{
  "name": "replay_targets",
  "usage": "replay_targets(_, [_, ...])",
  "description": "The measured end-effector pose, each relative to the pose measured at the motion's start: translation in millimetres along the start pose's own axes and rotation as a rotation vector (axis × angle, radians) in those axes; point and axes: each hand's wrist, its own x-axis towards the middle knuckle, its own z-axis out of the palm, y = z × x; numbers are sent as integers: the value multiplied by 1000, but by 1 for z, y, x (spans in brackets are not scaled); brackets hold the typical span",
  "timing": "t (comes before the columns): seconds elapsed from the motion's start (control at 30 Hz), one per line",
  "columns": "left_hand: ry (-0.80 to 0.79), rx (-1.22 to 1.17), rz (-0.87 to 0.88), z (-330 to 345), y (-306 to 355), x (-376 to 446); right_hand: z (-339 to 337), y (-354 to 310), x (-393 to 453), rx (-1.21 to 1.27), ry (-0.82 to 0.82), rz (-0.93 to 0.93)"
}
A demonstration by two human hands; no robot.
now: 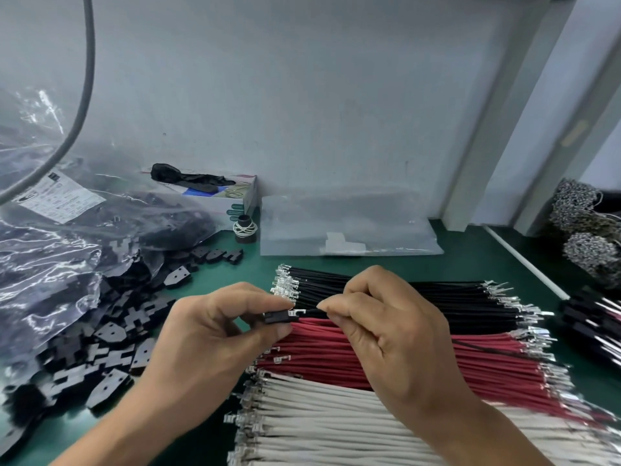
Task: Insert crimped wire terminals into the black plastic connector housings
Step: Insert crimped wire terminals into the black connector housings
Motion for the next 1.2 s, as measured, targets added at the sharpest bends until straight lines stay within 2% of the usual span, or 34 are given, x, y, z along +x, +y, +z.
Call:
replay_targets(0.17, [7,-22,1,-1,2,1,1,-2,-1,-10,-30,-39])
replay_targets(0.3, [-31,-7,-2,-1,5,2,-1,1,0,88,-87,17])
replay_targets(0.5, [-27,214,40,-6,12,1,0,-3,-1,140,-122,64])
replay_targets(0.63, [-66,350,49,-2,15,0,0,-8,0,14,-99,-36])
replay_targets(0.7, [-54,250,11,-2,13,0,1,-7,0,5,-79,-52])
replay_targets(0.8, [-68,49,-27,-4,12,1,0,-4,0,125,-86,27])
replay_targets(0.93, [-131,73,8,-3,13,-1,6,-11,-2,147,-116,15])
replay_targets(1.1, [-46,52,-39,-2,11,-1,4,-8,-2,175,-91,80])
replay_targets(1.2, [-63,77,-20,1,15,-2,5,-9,-2,166,-100,59])
